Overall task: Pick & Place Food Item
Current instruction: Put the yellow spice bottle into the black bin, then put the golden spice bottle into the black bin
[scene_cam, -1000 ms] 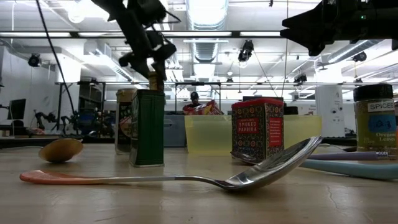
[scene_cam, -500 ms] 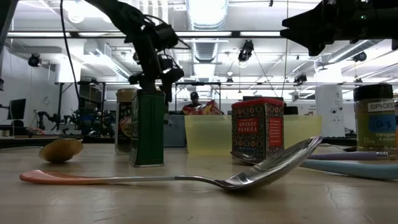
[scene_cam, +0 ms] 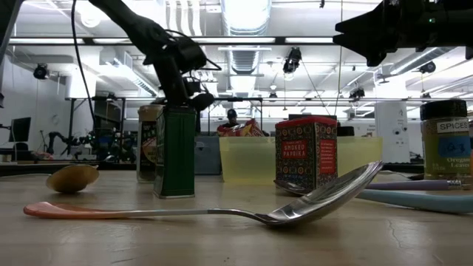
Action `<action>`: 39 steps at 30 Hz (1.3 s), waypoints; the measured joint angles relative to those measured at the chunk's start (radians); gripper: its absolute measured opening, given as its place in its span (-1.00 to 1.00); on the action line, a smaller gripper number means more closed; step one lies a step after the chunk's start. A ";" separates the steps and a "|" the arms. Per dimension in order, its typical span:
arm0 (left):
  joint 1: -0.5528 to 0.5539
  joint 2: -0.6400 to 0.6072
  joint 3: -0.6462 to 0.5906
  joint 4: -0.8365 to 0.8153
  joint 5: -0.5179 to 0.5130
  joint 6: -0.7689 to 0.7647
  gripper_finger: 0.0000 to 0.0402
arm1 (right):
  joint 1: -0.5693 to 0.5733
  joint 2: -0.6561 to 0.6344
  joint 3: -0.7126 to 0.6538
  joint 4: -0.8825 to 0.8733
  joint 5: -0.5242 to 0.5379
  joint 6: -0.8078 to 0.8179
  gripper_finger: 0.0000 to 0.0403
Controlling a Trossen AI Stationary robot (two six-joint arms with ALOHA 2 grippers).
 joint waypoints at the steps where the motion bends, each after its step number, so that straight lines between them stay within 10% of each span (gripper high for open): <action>1: 0.000 0.000 -0.010 0.012 0.001 0.000 0.15 | 0.000 0.000 0.000 0.000 0.000 0.000 0.01; 20: 0.010 0.001 -0.047 0.014 0.020 -0.029 0.18 | 0.000 0.000 0.000 0.000 0.000 0.000 0.01; 39: 0.014 0.000 -0.047 0.022 0.023 -0.033 0.78 | 0.000 0.000 0.000 0.000 0.000 0.000 0.01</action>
